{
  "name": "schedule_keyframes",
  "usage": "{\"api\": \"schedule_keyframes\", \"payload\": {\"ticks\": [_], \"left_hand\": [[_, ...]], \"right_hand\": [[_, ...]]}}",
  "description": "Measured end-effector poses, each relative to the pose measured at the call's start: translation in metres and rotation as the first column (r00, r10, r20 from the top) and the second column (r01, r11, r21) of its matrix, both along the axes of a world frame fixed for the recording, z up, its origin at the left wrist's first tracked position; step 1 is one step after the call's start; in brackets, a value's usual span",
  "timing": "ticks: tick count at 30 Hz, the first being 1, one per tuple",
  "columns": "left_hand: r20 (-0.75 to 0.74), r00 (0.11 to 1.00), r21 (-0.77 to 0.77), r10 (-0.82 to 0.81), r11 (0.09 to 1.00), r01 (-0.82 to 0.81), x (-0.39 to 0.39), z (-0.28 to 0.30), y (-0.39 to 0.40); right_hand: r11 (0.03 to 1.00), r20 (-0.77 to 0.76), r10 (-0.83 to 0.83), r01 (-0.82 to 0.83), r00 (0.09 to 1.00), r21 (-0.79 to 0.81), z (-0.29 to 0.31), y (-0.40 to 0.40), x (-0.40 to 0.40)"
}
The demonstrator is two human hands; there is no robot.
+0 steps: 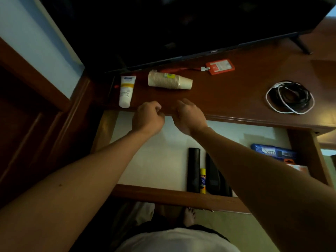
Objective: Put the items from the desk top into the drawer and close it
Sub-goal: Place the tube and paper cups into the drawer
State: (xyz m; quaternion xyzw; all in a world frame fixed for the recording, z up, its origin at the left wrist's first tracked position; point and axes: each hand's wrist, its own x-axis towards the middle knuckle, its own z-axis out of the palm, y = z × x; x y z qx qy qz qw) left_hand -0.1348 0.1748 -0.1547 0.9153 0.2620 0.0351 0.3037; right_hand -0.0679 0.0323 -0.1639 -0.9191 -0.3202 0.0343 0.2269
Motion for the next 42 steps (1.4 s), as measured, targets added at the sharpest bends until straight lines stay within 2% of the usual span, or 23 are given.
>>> {"api": "schedule_keyframes", "payload": {"ticks": [4,9,11,13,19,25,28,31,34,36,38,42], "left_hand": [[0.075,0.996,0.172,0.041,0.984,-0.054,0.020,0.018,0.038],[-0.139,0.983,0.375,0.121,0.925,-0.060,0.036,0.023,0.079],[-0.230,0.963,0.361,0.141,0.931,-0.050,0.038,0.018,0.085],[-0.267,0.952,0.319,0.151,0.946,-0.060,0.039,0.012,0.089],[-0.229,0.965,0.243,0.127,0.967,-0.070,0.035,0.001,0.084],[-0.239,0.966,0.228,0.093,0.973,-0.038,0.020,0.001,0.066],[-0.168,0.980,0.204,0.103,0.977,-0.068,0.012,-0.006,0.049],[-0.104,0.989,0.143,0.103,0.986,-0.088,0.006,-0.012,0.034],[-0.074,0.995,0.142,0.063,0.989,-0.052,-0.001,-0.015,0.021],[-0.052,0.999,0.155,0.006,0.988,0.002,-0.008,-0.017,0.012],[-0.034,0.999,0.134,-0.015,0.991,0.019,-0.019,-0.024,0.001],[0.021,0.996,0.096,-0.083,0.992,0.080,-0.053,-0.050,-0.020]], "right_hand": [[0.997,0.148,-0.053,0.059,0.988,-0.042,0.014,0.036,0.028],[0.957,0.081,-0.095,0.113,0.992,-0.267,0.018,0.063,0.063],[0.940,0.047,-0.101,0.110,0.994,-0.323,0.013,0.066,0.070],[0.943,0.058,-0.105,0.118,0.993,-0.311,0.012,0.068,0.071],[0.914,0.217,-0.147,0.216,0.965,-0.342,0.013,0.069,0.062],[0.902,0.230,-0.156,0.233,0.961,-0.363,0.014,0.054,0.046],[0.908,0.160,-0.230,0.270,0.960,-0.319,0.009,0.040,0.028],[0.920,0.047,-0.338,0.340,0.940,-0.197,0.005,0.027,0.006],[0.891,-0.123,-0.454,0.447,0.883,-0.077,-0.001,0.016,-0.012],[0.843,-0.277,-0.515,0.537,0.811,0.004,-0.008,0.010,-0.026],[0.795,-0.408,-0.532,0.604,0.742,0.061,-0.015,0.003,-0.043],[0.796,-0.482,-0.514,0.604,0.710,0.042,-0.033,-0.015,-0.073]]}}
